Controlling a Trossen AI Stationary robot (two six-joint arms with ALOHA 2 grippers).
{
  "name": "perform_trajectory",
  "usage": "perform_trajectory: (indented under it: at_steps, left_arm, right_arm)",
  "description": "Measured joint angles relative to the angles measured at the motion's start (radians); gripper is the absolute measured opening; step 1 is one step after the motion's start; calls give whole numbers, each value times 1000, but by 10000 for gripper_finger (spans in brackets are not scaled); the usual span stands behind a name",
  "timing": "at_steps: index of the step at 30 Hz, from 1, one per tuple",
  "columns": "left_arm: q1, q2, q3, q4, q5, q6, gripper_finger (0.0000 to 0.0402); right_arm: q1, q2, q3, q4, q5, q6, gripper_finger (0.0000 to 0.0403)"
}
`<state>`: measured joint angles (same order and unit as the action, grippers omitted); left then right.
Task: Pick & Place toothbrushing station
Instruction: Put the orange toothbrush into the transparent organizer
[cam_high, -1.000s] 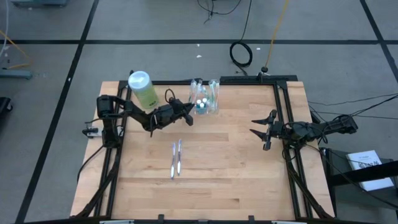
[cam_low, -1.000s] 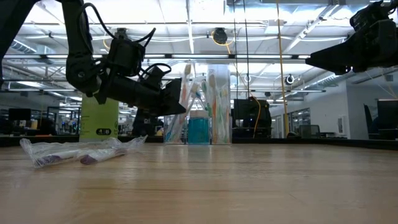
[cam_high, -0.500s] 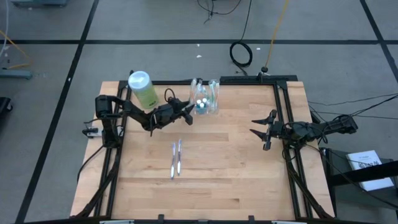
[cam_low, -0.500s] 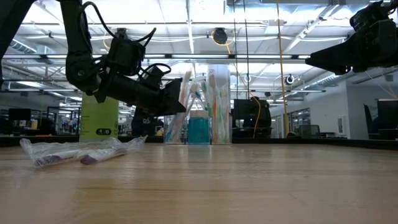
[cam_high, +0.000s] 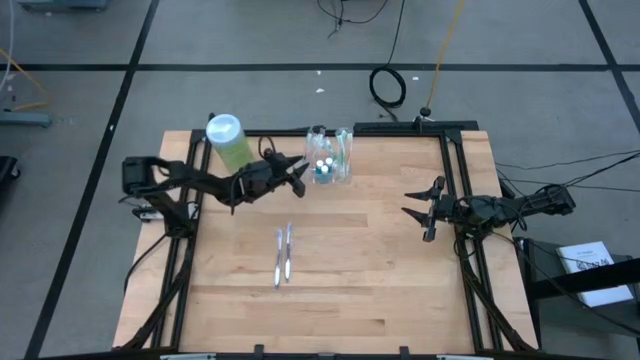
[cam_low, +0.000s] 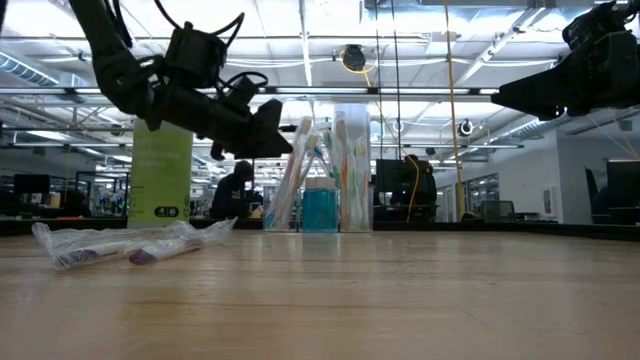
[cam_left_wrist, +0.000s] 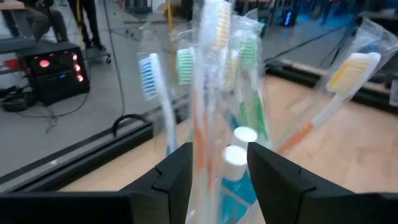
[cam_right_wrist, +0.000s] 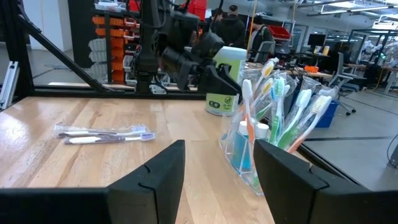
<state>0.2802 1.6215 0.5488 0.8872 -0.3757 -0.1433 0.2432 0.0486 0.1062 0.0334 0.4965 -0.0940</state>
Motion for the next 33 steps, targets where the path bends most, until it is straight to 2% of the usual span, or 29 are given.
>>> perform_trajectory:
  at_steps: [5,13,17,24,33]
  left_arm:
    - [-1,-89,0,-135,-50,2,159]
    - [-1,-132,11,-49,-48,59,159]
    - [14,-133,117,-100,-67,97,159]
    - [75,-116,350,-387,-52,115,159]
    - [110,3,391,-431,-23,95,159]
  right_arm:
    - [0,0,0,0,0,0,183]
    - [0,0,0,0,0,0,183]
    - [0,0,0,0,0,0,183]
    - [0,0,0,0,0,0,183]
    - [0,0,0,0,0,0,183]
